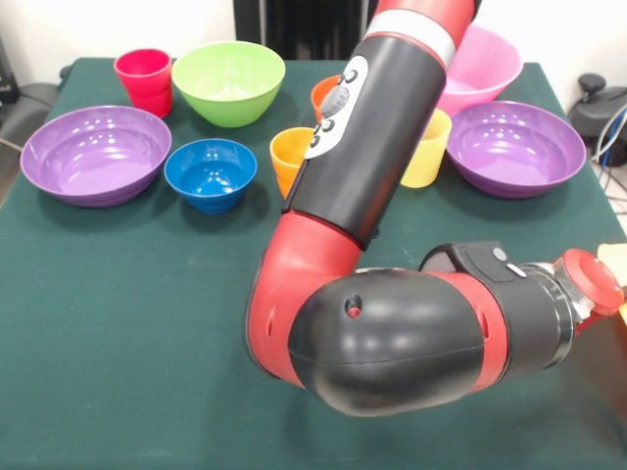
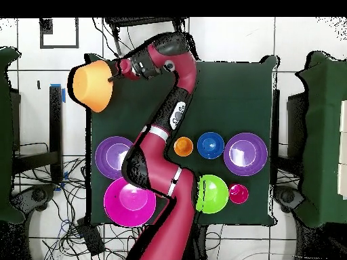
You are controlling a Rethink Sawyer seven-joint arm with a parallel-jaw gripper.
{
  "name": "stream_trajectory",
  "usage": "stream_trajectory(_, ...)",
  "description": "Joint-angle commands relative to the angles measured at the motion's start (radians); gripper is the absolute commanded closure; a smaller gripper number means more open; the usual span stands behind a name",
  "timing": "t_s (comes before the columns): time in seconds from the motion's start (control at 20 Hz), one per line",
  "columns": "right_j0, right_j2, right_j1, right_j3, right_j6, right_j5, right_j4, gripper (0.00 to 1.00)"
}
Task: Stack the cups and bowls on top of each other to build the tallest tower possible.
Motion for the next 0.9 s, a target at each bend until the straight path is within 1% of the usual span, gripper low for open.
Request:
stream_trajectory(0.05, -0.08, -0.269, 0.137, 0.317, 0.346, -0.249, 0.392, 1.0)
stream_trajectory(0.1, -0.084, -0.282, 0.122, 0.283, 0.312, -0.256, 0.383, 1.0)
stream_trajectory(0.15, -0.093, -0.306, 0.113, 0.266, 0.283, -0.262, 0.387, 1.0)
stream_trajectory(0.2, -0.095, -0.326, 0.091, 0.227, 0.248, -0.268, 0.389, 1.0)
stream_trajectory(0.35, -0.098, -0.377, 0.043, 0.141, 0.162, -0.27, 0.409, 1.0)
stream_trajectory(0.45, -0.098, -0.392, 0.016, 0.091, 0.108, -0.263, 0.409, 1.0)
stream_trajectory(0.55, -0.099, -0.39, -0.001, 0.044, 0.052, -0.247, 0.396, 1.0)
stream_trajectory(0.7, -0.104, -0.377, -0.015, 0.003, -0.014, -0.229, 0.363, 1.0)
stream_trajectory(0.9, -0.113, -0.384, -0.016, -0.003, -0.037, -0.231, 0.352, 1.0)
